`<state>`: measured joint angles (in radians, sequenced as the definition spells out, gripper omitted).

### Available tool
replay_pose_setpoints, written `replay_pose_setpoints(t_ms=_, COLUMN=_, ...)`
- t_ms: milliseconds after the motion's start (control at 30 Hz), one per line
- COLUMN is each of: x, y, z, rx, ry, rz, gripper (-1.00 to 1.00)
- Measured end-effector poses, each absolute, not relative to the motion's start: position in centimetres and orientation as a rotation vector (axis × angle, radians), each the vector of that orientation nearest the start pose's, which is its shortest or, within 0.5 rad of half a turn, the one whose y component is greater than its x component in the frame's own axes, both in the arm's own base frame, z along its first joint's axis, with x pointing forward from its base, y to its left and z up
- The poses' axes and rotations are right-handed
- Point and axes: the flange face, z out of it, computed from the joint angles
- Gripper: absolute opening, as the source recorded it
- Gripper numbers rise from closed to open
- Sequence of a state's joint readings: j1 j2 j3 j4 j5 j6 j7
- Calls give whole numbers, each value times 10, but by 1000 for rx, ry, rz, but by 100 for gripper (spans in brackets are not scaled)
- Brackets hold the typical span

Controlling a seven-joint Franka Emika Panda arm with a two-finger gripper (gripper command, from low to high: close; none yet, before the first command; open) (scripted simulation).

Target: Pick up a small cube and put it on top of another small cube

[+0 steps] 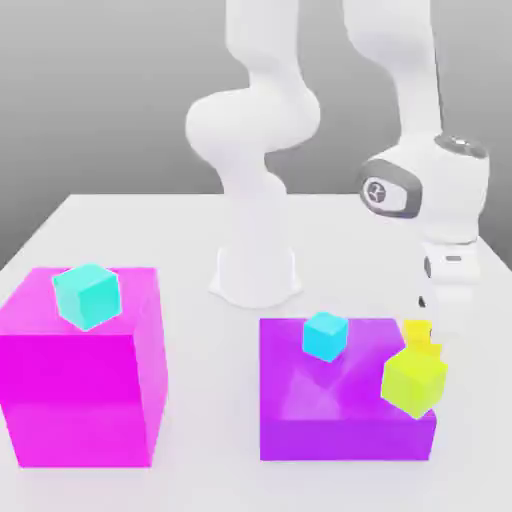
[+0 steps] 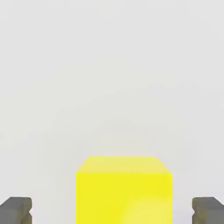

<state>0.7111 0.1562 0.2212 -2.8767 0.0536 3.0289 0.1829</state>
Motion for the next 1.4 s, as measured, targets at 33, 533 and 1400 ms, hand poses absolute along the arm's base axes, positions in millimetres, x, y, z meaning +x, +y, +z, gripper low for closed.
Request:
replay_pose_setpoints(t_ms=33, x=203, y=275, z=148, rx=-2927, ry=-1057, rz=31, gripper=0)
replay_pose_setpoints(t_ms=533, x=203, y=276, z=154, rx=-2924, ry=-1056, rz=36, gripper=-100)
replay_pose_setpoints(t_ms=1400, x=429, y=-36, z=395, rx=-3154, ry=26, rz=-30, gripper=-100)
